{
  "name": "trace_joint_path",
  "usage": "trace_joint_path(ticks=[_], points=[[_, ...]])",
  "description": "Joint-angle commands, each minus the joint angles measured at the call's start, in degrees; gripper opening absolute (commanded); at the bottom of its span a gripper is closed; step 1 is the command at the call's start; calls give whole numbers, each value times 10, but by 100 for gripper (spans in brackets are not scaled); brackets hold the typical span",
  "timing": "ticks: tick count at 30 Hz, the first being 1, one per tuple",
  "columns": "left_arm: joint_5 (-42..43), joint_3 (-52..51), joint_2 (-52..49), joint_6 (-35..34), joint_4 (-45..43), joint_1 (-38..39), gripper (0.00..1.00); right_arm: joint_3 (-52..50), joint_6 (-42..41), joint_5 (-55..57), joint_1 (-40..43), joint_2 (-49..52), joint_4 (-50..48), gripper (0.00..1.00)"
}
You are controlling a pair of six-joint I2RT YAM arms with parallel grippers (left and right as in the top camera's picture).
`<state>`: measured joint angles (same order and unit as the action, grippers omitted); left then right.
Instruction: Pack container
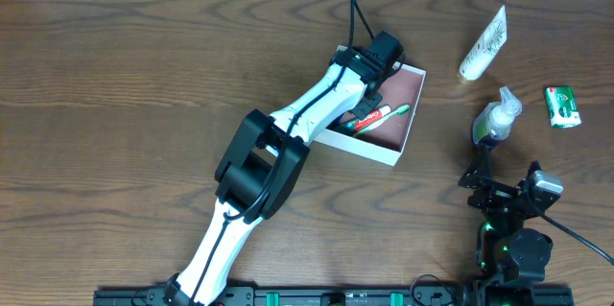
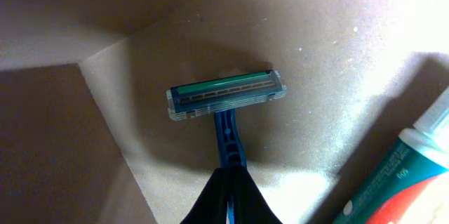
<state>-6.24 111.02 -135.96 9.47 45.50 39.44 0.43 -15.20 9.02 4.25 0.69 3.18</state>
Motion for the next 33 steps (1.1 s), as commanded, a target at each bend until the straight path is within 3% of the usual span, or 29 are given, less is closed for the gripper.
trace_joint_path(ticks=[1,7,24,33], points=[[17,-7,15,20,8,2,6,-1,9,4,-9,-3,2,99],[-75,-7,26,24,-43,1,6,-1,9,4,-9,-3,2,99],[-72,-23,11,23,-38,-29,6,-1,9,4,-9,-3,2,99],[-30,-24,11,0,-38,-27,6,-1,9,4,-9,-3,2,99]])
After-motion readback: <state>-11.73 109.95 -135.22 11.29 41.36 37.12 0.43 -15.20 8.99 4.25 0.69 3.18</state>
